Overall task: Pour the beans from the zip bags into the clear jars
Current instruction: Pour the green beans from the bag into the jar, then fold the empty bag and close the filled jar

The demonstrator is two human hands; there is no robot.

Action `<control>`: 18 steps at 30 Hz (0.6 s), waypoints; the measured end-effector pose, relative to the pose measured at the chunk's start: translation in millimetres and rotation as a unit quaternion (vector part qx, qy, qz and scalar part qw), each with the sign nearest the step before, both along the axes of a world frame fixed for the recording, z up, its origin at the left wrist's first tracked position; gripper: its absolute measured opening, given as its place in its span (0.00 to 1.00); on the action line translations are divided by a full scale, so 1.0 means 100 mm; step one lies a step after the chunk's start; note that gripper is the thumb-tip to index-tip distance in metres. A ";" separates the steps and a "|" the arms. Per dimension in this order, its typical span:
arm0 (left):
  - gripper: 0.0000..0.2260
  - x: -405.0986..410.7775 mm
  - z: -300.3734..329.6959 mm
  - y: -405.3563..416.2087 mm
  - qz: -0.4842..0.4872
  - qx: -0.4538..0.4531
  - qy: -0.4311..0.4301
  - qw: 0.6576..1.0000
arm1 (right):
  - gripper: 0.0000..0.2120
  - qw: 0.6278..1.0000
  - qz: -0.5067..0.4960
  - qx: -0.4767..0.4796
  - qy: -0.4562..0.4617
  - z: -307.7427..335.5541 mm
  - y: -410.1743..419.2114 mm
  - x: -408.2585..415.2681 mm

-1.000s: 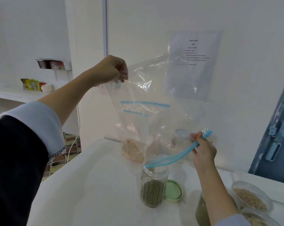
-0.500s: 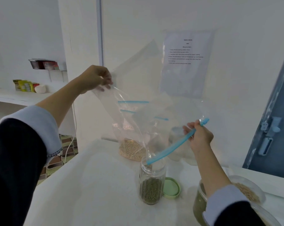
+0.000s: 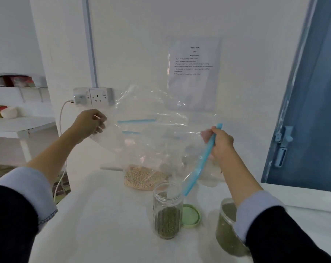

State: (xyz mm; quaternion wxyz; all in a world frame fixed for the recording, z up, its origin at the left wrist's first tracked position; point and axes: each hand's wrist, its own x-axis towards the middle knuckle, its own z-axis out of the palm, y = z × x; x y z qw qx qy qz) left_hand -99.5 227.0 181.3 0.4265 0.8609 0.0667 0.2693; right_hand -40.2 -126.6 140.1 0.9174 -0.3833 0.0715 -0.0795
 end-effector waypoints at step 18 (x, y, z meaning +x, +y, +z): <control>0.32 -0.05 0.20 -2.93 -0.369 0.010 -0.087 0.925 | 0.05 0.974 -0.106 0.126 -0.153 0.52 -1.73 -0.16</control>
